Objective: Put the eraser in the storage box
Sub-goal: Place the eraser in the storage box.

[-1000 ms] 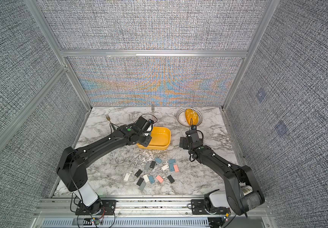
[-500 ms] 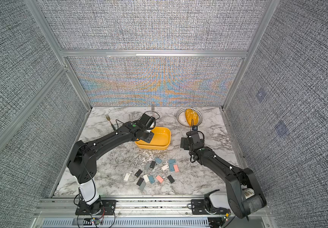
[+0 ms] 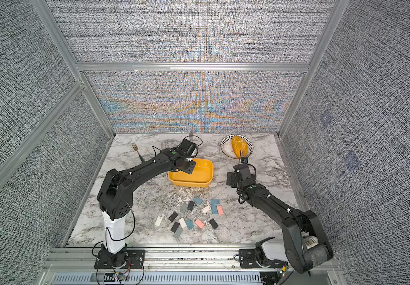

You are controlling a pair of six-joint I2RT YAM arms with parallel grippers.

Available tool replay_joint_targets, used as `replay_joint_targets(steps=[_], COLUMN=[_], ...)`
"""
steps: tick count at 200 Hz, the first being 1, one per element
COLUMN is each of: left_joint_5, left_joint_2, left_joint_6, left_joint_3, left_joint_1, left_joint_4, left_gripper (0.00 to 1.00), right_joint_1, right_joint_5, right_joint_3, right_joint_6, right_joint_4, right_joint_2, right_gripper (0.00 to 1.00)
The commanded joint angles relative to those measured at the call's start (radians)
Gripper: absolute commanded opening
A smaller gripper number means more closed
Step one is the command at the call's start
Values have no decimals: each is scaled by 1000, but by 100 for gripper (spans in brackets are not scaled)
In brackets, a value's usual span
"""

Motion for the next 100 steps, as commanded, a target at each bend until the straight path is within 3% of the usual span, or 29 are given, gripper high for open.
replay_joint_targets(steps=[1,100], left_joint_5=[8,19], left_joint_2=[22,123], left_joint_6=[-15,-31], left_joint_3=[24,84], left_joint_1=[4,15], left_joint_4=[-2,9], left_gripper=[29,29], right_joint_1=[-2,-7], right_joint_5=[7,9], right_joint_3=[3,-1], right_joint_6=[-1,1], right_joint_4=[-4,-4], right_joint_2=[3,15], right_gripper=[98,98])
